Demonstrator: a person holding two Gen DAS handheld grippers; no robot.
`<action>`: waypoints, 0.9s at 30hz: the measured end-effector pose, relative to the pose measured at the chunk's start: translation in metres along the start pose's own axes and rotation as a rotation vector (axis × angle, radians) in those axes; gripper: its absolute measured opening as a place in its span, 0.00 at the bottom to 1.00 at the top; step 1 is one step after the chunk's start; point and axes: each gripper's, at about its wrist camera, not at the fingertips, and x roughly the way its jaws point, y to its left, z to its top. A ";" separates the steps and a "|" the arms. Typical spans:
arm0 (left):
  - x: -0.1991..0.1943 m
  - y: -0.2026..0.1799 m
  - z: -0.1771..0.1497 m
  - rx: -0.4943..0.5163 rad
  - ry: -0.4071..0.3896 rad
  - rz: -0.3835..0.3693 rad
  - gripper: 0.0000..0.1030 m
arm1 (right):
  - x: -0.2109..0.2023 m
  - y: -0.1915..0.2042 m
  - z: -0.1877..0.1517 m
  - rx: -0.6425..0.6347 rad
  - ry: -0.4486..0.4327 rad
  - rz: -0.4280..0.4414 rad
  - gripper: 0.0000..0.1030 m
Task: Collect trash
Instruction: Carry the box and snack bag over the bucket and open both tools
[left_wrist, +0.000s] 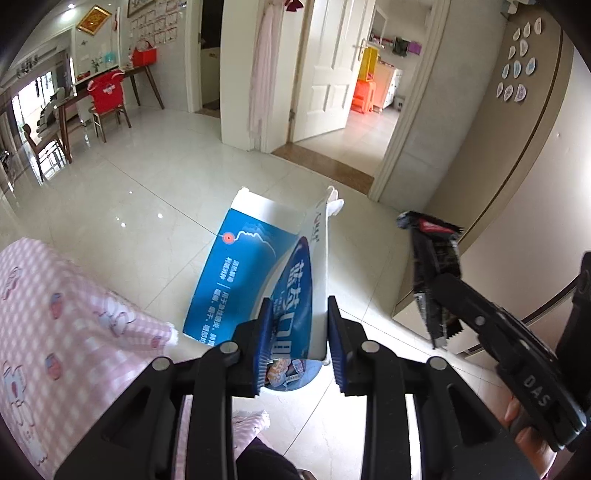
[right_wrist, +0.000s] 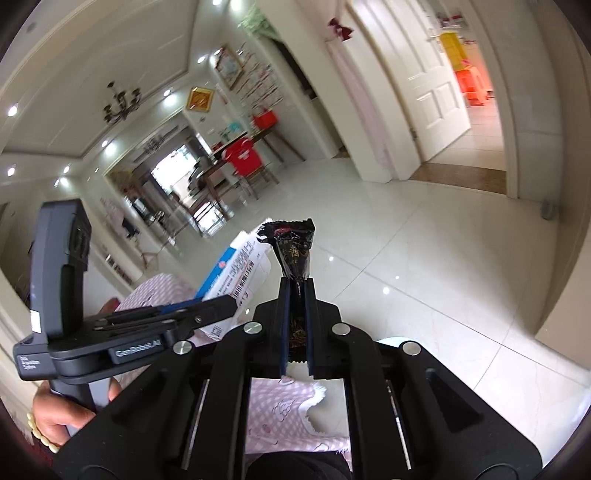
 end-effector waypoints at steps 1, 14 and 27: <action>0.007 -0.002 0.002 0.001 0.009 -0.002 0.28 | 0.000 -0.002 0.001 0.003 -0.007 -0.012 0.07; 0.034 -0.001 0.002 -0.054 0.040 0.026 0.63 | 0.013 -0.019 -0.013 0.040 0.027 -0.049 0.07; 0.013 0.013 0.007 -0.058 0.000 0.083 0.68 | 0.026 -0.003 -0.013 0.021 0.059 -0.024 0.07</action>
